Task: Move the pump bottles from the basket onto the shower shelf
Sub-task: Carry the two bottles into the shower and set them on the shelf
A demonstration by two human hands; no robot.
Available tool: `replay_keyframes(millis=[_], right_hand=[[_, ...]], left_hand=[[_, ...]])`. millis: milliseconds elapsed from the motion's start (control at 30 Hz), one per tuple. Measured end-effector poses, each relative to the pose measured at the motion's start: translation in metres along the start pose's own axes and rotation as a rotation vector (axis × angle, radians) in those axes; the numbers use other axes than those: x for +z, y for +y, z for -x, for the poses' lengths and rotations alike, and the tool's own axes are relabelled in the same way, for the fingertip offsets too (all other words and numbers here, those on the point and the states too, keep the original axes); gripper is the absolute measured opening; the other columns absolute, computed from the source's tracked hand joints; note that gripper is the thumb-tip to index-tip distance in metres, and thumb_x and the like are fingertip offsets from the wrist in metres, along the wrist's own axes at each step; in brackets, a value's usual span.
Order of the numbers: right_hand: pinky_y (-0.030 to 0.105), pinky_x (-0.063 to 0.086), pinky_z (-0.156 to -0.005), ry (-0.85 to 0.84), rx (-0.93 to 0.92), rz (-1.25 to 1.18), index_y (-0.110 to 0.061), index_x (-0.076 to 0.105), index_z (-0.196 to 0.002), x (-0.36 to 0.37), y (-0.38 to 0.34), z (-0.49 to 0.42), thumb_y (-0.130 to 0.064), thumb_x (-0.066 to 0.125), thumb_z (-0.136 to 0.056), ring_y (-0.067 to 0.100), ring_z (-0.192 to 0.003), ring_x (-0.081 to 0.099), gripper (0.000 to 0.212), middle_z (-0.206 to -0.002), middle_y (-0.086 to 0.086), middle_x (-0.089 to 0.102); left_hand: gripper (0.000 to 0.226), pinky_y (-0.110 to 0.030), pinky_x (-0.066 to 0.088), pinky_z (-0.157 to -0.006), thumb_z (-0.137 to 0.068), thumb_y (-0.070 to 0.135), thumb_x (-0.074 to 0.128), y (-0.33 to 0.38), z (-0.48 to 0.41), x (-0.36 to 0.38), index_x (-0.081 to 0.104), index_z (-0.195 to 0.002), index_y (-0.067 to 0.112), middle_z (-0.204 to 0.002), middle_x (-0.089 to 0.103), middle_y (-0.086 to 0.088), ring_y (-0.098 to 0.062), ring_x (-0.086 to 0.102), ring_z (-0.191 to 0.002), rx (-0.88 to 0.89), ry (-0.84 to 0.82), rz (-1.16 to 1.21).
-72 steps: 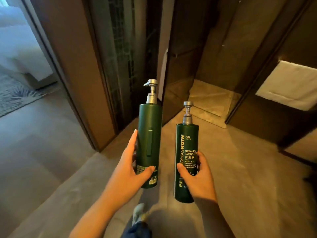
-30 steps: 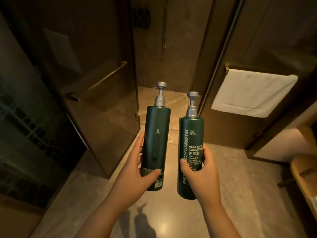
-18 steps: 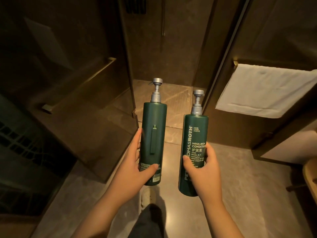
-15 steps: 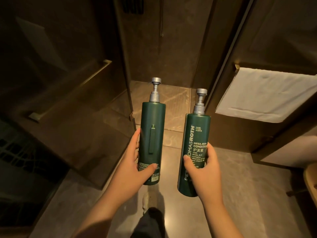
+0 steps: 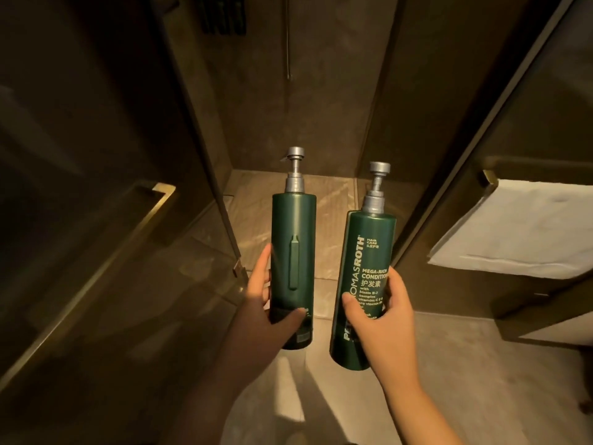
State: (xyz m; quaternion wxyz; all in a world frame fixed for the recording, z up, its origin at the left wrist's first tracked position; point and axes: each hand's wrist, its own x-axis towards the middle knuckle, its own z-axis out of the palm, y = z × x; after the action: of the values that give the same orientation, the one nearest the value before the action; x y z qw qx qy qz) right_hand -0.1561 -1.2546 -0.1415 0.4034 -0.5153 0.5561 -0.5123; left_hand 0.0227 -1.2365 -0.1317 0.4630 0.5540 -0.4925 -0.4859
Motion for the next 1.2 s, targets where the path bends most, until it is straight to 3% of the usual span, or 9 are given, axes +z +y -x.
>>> replay_keyframes(millis=[167,233,333,433,600,667,833,1000,1200], right_hand=[[0.009,0.05,-0.07,0.006,0.022,0.015,-0.037,0.048,-0.122,0.018,0.006,-0.071,-0.024,0.077,-0.071,-0.006,-0.094,0.06,0.06,-0.102,-0.026,0.063],[0.012,0.051,-0.07,-0.013,0.031,0.005,-0.033,0.048,-0.124,0.025,0.008,-0.102,-0.025,0.077,-0.074,-0.005,-0.093,0.061,0.059,-0.102,-0.023,0.063],[0.006,0.047,-0.065,-0.034,0.027,-0.021,-0.034,0.051,-0.118,0.036,0.01,-0.154,-0.024,0.076,-0.074,-0.005,-0.089,0.062,0.052,-0.097,-0.024,0.064],[0.007,0.048,-0.064,-0.076,0.028,-0.046,-0.039,0.05,-0.115,0.051,0.007,-0.214,-0.021,0.074,-0.074,-0.006,-0.088,0.062,0.051,-0.097,-0.02,0.065],[0.008,0.048,-0.072,-0.169,-0.034,-0.066,-0.043,0.049,-0.115,0.066,-0.008,-0.32,-0.028,0.072,-0.073,-0.004,-0.095,0.061,0.049,-0.101,-0.027,0.062],[0.004,0.046,-0.071,-0.19,-0.038,-0.065,-0.048,0.048,-0.112,0.072,-0.013,-0.36,-0.033,0.071,-0.071,-0.007,-0.096,0.059,0.05,-0.102,-0.03,0.06],[0.009,0.049,-0.074,-0.238,-0.005,-0.078,-0.035,0.049,-0.123,0.092,-0.004,-0.439,-0.027,0.073,-0.073,-0.005,-0.097,0.06,0.056,-0.103,-0.026,0.061],[0.005,0.048,-0.07,-0.252,0.04,-0.049,-0.034,0.048,-0.125,0.12,0.008,-0.492,-0.028,0.075,-0.072,-0.008,-0.095,0.059,0.059,-0.102,-0.024,0.061],[0.003,0.047,-0.066,-0.25,0.027,-0.023,-0.04,0.047,-0.12,0.179,0.007,-0.567,-0.031,0.074,-0.072,-0.013,-0.094,0.057,0.056,-0.098,-0.036,0.058]], left_hand=[[0.099,-0.003,0.046,-0.068,-0.079,0.006,0.071,0.008,-0.068,-0.012,0.015,-0.13,0.07,-0.127,0.043,0.026,0.015,0.049,-0.109,0.006,0.018,-0.053],[0.101,-0.003,0.045,-0.067,-0.078,0.007,0.071,0.01,-0.096,-0.014,0.014,-0.128,0.073,-0.126,0.039,0.033,0.015,0.047,-0.11,0.007,0.029,-0.058],[0.101,0.0,0.043,-0.068,-0.077,0.008,0.073,0.013,-0.143,-0.014,0.015,-0.125,0.075,-0.115,0.036,0.048,0.025,0.044,-0.104,0.008,0.052,-0.044],[0.1,0.0,0.044,-0.068,-0.076,0.011,0.074,0.02,-0.196,-0.014,0.015,-0.127,0.074,-0.115,0.035,0.048,0.029,0.043,-0.101,0.02,0.081,-0.039],[0.099,-0.008,0.046,-0.077,-0.075,0.013,0.076,0.046,-0.291,-0.012,0.017,-0.126,0.074,-0.118,0.035,0.046,0.015,0.044,-0.111,0.033,0.134,-0.032],[0.098,-0.009,0.046,-0.08,-0.071,0.015,0.077,0.055,-0.328,-0.014,0.02,-0.128,0.072,-0.117,0.038,0.05,0.017,0.045,-0.112,0.043,0.14,-0.016],[0.095,-0.004,0.047,-0.069,-0.063,0.024,0.074,0.059,-0.398,-0.024,0.023,-0.127,0.071,-0.104,0.042,0.058,0.024,0.05,-0.099,0.028,0.186,0.051],[0.095,-0.007,0.048,-0.073,-0.065,0.022,0.073,0.057,-0.456,-0.039,0.022,-0.134,0.064,-0.112,0.044,0.053,0.016,0.05,-0.109,0.021,0.188,0.067],[0.095,-0.011,0.047,-0.084,-0.066,0.022,0.074,0.063,-0.535,-0.076,0.023,-0.134,0.064,-0.126,0.039,0.042,0.007,0.047,-0.12,0.03,0.196,0.076]])
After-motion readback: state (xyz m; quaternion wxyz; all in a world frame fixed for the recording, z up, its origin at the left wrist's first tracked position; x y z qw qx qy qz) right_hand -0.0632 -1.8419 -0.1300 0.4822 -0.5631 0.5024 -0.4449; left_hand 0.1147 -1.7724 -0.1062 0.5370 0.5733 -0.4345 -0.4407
